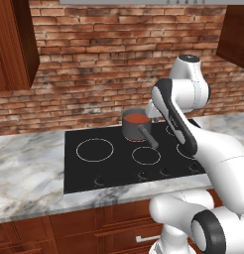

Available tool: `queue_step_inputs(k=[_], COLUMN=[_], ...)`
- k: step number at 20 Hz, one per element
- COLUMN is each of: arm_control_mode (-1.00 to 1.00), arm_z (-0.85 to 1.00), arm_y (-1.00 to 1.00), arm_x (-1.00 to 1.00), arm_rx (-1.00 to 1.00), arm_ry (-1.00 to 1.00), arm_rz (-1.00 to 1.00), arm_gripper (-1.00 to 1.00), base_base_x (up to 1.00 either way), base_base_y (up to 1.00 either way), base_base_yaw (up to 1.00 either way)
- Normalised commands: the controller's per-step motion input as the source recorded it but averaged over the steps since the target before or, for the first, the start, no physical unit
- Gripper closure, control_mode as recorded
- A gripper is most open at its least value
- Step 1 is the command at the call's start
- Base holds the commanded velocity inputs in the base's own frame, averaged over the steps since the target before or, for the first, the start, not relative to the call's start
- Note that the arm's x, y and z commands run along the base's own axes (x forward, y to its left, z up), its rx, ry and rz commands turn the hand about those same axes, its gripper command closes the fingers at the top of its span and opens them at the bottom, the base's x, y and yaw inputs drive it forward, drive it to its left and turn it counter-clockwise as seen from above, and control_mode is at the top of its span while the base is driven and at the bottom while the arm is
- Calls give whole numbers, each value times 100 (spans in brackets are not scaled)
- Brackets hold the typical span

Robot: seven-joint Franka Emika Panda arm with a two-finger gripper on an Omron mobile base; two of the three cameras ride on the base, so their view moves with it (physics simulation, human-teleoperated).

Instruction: Wait until the marinara sauce is simmered to a deep red color and then turn off the stove.

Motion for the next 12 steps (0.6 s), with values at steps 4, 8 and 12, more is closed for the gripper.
queue_step_inputs(k=[4,8,12], arm_control_mode=[-100,-100,-100], arm_z=[0,0,0], arm_y=[0,0,0], arm_x=[0,0,0], arm_rx=[0,0,0], arm_ry=[0,0,0], arm_rz=[0,0,0], arm_gripper=[-100,-100,-100], base_base_x=[0,0,0], base_base_y=[0,0,0], base_base_yaw=[0,0,0])
